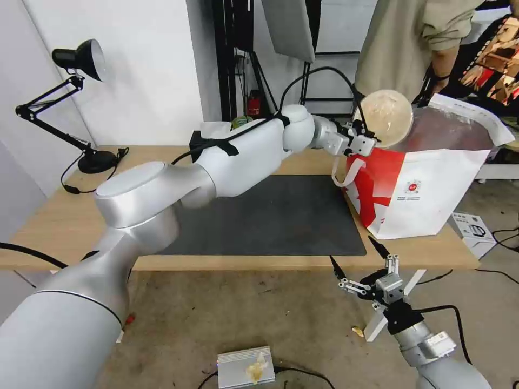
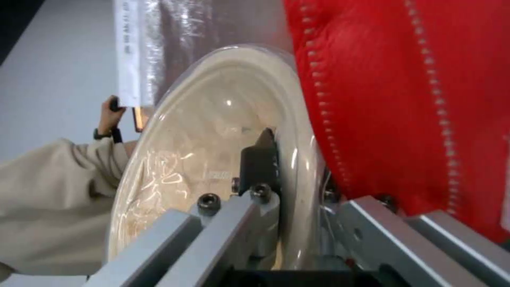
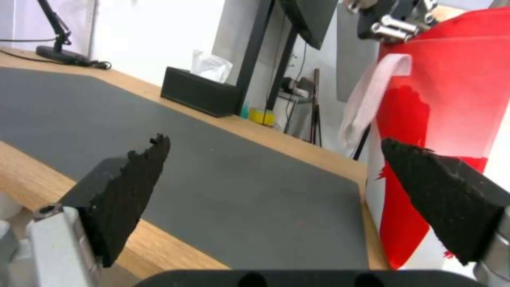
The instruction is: Pick up the trash from the table and place it into the takeout bag.
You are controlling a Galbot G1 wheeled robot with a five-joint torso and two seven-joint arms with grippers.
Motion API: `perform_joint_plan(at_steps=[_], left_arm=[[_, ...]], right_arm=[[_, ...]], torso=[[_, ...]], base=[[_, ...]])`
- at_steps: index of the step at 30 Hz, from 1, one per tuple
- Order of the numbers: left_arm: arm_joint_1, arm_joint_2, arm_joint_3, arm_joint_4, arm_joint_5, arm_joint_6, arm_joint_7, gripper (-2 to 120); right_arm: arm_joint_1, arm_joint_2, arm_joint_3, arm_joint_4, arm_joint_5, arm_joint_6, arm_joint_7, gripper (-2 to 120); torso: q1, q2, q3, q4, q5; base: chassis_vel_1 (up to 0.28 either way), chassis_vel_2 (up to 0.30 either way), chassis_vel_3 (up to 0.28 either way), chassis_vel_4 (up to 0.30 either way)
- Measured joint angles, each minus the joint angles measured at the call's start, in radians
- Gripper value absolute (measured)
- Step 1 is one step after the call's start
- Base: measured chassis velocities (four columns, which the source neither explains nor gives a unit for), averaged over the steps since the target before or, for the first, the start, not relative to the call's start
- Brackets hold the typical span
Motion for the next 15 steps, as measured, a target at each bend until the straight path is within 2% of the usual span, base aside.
perform_joint_plan(at_steps=[11,13,15], left_arm=[[0.010,0.000,0.009,-0.002,0.011,-0.002,0.000,1],[0.010,0.000,0.009,-0.004,0.012,-0.002,0.000,5],[0.010,0.000,0.009,-0.007,0.012,-0.003,-0.002,14]], right_arm=[[0.000,0.000,0.000,0.000,0.000,0.000,0.000,100],[0.000,0.000,0.000,0.000,0.000,0.000,0.000,100],[0.000,0.000,0.000,0.000,0.000,0.000,0.000,100]], torso=[[0.000,0.000,0.000,0.0000,0.0001],[0.000,0.000,0.000,0.0000,0.0000],[0.000,0.000,0.000,0.0000,0.0000]], base=[[0.000,0.000,0.000,0.000],[0.000,0.000,0.000,0.000],[0.000,0.000,0.000,0.000]])
